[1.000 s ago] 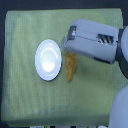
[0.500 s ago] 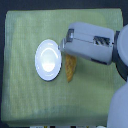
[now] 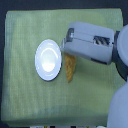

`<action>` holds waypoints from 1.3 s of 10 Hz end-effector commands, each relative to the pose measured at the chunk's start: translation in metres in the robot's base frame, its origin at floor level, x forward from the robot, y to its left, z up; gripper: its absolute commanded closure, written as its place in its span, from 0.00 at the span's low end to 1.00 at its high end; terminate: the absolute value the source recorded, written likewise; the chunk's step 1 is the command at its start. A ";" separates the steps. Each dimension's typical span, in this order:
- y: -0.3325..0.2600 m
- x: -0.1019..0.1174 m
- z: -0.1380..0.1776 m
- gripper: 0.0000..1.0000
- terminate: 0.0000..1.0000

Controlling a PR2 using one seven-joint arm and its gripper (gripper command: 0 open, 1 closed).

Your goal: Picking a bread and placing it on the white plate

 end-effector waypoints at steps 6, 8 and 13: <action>-0.011 0.009 0.016 1.00 0.00; -0.018 0.007 0.040 1.00 0.00; -0.010 -0.011 0.115 1.00 0.00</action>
